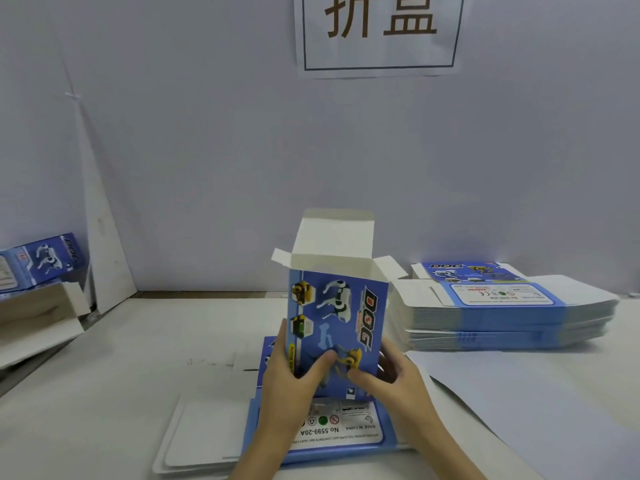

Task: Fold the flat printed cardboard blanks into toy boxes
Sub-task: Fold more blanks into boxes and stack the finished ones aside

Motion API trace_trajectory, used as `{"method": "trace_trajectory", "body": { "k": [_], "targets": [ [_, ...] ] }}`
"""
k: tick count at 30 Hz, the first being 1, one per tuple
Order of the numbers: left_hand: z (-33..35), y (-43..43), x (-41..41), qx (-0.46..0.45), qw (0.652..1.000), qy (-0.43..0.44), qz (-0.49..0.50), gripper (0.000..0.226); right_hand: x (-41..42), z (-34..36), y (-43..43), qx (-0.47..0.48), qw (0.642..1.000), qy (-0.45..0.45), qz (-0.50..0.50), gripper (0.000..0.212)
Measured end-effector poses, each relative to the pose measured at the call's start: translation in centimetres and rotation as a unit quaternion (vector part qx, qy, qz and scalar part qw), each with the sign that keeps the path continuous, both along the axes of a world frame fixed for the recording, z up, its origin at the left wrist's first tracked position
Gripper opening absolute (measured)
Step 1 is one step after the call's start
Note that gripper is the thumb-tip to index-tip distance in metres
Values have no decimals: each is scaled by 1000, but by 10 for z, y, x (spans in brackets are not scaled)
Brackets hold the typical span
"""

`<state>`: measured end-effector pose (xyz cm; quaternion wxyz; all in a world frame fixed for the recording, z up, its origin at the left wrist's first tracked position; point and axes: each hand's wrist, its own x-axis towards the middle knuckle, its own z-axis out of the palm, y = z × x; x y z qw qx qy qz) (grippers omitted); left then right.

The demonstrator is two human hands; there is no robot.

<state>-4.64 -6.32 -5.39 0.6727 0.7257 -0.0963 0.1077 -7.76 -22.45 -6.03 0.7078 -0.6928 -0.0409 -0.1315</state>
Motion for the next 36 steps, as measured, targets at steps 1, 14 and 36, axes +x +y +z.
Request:
{"method": "trace_trajectory", "body": {
  "k": [1,14,36],
  "targets": [
    [0,0,1,-20,1000,7,3,66,0,-1,1,-4,1000,-1,-4,77],
    [5,18,17,-20,995,33,-96,46,3,5,-11,3,999,29,36,88],
    [87,130,19,80,967,142,-196,71,-8,43,1,-148,988,11,52,54]
  ]
}}
